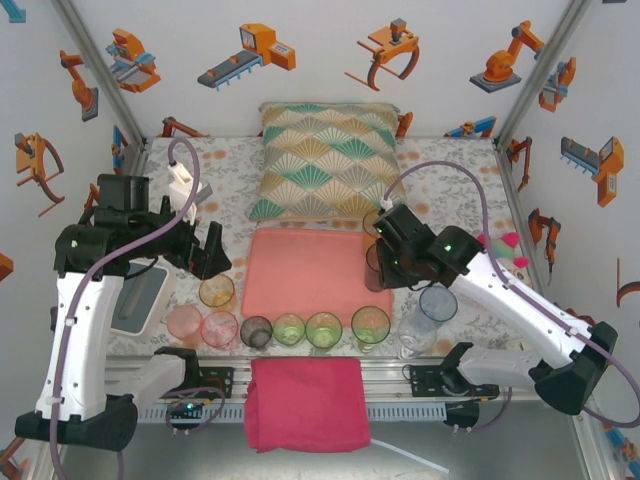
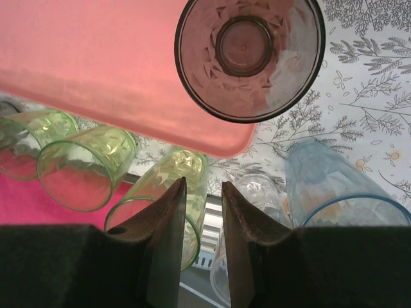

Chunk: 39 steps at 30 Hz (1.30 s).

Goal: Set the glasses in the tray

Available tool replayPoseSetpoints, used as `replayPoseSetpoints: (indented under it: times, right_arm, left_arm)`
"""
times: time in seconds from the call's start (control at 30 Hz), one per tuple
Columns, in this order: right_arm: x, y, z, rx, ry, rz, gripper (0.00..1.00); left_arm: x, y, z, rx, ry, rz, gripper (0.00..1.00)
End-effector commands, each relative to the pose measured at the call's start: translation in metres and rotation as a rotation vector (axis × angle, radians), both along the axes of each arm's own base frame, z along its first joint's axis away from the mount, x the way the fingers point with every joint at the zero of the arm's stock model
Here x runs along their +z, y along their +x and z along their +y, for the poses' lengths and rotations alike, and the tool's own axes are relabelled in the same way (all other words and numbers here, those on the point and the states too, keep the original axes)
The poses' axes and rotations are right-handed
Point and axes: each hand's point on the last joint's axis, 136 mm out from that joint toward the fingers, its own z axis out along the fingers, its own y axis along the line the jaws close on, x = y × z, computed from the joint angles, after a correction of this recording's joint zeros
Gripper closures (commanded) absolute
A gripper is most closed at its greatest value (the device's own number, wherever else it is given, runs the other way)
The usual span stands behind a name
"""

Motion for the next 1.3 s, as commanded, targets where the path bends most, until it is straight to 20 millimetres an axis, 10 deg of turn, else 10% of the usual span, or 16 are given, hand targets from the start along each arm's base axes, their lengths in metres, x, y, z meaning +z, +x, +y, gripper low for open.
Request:
replayPoseSetpoints:
  times: [0.0, 1.27]
  right_arm:
    - [0.001, -0.009, 0.001, 0.035, -0.009, 0.023, 0.68]
    - [-0.033, -0.050, 0.014, 0.130, -0.006, 0.118, 0.64]
  left_arm:
    - [-0.001, -0.003, -0.006, -0.037, -0.015, 0.010, 0.03]
    - [0.000, 0.004, -0.016, -0.038, -0.043, 0.050, 0.03]
